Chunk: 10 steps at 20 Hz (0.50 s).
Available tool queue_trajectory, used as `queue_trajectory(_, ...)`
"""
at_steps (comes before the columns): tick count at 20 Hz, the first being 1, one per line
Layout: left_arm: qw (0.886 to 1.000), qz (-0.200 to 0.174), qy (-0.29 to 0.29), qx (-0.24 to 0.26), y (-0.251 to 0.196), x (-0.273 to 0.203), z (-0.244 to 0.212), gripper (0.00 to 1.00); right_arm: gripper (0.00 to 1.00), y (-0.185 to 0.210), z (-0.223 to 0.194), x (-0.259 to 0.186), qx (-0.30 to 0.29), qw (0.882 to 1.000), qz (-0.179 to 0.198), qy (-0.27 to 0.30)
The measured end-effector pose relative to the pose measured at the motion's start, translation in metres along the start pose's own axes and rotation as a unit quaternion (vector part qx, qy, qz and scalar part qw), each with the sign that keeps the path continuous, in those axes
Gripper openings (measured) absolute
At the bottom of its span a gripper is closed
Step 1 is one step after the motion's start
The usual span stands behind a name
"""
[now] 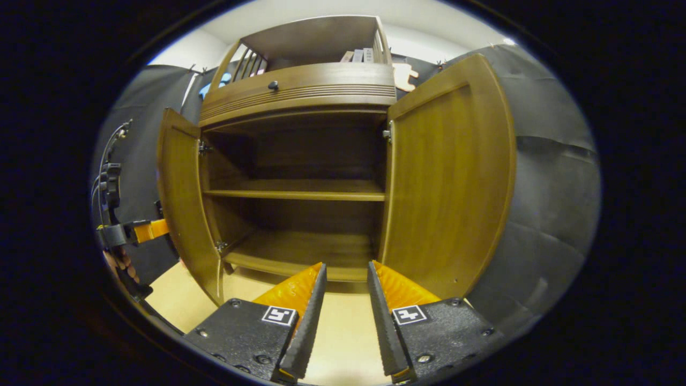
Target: Open the right door of the double-door shoe cabinet with the right hand, and open the left door with the left hand.
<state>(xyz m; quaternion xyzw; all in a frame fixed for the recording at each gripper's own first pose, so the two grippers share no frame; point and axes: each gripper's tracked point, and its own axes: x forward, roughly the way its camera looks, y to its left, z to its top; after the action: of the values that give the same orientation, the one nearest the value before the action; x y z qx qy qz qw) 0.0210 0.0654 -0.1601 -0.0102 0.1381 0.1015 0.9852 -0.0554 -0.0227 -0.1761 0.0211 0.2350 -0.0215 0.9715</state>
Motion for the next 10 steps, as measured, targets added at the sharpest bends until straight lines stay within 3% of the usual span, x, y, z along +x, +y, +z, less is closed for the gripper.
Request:
queue_trajectory(6, 0.999, 0.028, -0.009, -0.017, 0.047, -0.006, 0.005, 0.18, 0.52, 0.024, 0.006, 0.011, -0.011, 1.0, 0.019, -0.002)
queue_trajectory(7, 1.0, 0.024, -0.006, -0.017, 0.049, -0.007, 0.004, 0.29, 0.52, 0.026, 0.008, 0.013, -0.011, 1.0, 0.021, -0.002)
queue_trajectory(8, 1.0, 0.022, -0.006, -0.012, 0.054, -0.008, 0.003, 0.14, 0.53, 0.028, 0.009, 0.015, -0.012, 1.0, 0.023, -0.003)
queue_trajectory(10, 1.0, 0.021, -0.007, 0.001, 0.059, -0.01, 0.002, 0.2, 0.53, 0.03, 0.01, 0.016, -0.013, 1.0, 0.024, -0.004)
